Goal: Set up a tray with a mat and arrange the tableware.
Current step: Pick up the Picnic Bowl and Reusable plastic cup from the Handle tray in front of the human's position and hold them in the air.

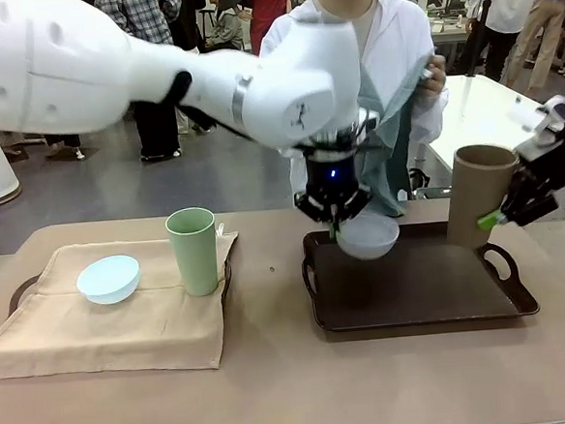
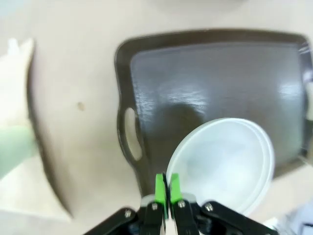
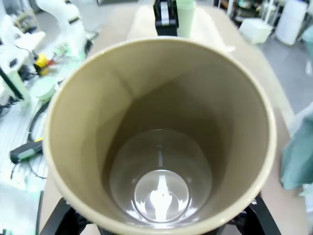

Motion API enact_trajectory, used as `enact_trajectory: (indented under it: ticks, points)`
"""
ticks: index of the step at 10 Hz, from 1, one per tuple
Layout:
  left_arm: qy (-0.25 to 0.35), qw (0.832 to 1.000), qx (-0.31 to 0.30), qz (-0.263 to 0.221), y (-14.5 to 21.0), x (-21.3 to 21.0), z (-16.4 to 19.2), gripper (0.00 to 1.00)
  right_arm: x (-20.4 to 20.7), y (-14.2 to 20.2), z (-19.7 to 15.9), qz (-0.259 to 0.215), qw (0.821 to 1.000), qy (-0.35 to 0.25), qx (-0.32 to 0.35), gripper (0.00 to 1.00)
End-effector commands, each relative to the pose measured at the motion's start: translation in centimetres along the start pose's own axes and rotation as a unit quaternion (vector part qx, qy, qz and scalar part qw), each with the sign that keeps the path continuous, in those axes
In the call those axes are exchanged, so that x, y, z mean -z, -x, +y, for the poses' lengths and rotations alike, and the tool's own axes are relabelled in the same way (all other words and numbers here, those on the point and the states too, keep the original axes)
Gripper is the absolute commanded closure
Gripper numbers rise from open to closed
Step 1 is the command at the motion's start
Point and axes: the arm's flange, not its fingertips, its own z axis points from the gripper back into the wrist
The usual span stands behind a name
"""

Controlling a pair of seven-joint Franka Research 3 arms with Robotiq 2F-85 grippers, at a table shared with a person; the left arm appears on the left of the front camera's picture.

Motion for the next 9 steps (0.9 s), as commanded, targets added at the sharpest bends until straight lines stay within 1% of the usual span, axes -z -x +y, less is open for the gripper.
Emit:
enact_trajectory:
  ticks: [1, 2, 4, 5, 6, 7, 9]
  points:
    - [0.014, 1.0, -0.004, -0.027, 1.8, -3.4, -0.8, 1.0, -1.2, -3.1, 2.5, 0.005, 1.0, 0.006, -0.001, 0.57]
    - [0.021, 0.999, 0.0, -0.045, 2.8, -5.2, -1.4, 1.0, -1.8, -4.7, 3.4, 0.005, 1.0, 0.011, -0.005, 0.57]
    - [0.02, 0.997, -0.002, -0.075, 4.0, -7.6, -1.9, 1.0, -2.6, -7.1, 5.1, 0.003, 1.0, 0.018, -0.02, 0.57]
    - [0.022, 0.996, -0.018, -0.083, 4.0, -8.0, -1.6, 1.0, -2.7, -7.1, 5.0, 0.006, 1.0, 0.022, -0.018, 0.57]
    - [0.024, 0.996, -0.023, -0.084, 3.8, -8.2, -0.7, 1.0, -2.6, -6.2, 3.4, 0.007, 1.0, 0.017, 0.003, 0.57]
    - [0.027, 0.998, 0.007, -0.063, 3.6, -8.6, -2.3, 1.0, -3.2, -7.5, 4.6, 0.001, 0.999, 0.022, -0.03, 0.57]
    - [0.027, 0.998, 0.007, -0.063, 3.6, -8.6, -2.3, 1.0, -3.2, -7.5, 4.6, 0.001, 0.999, 0.022, -0.03, 0.57]
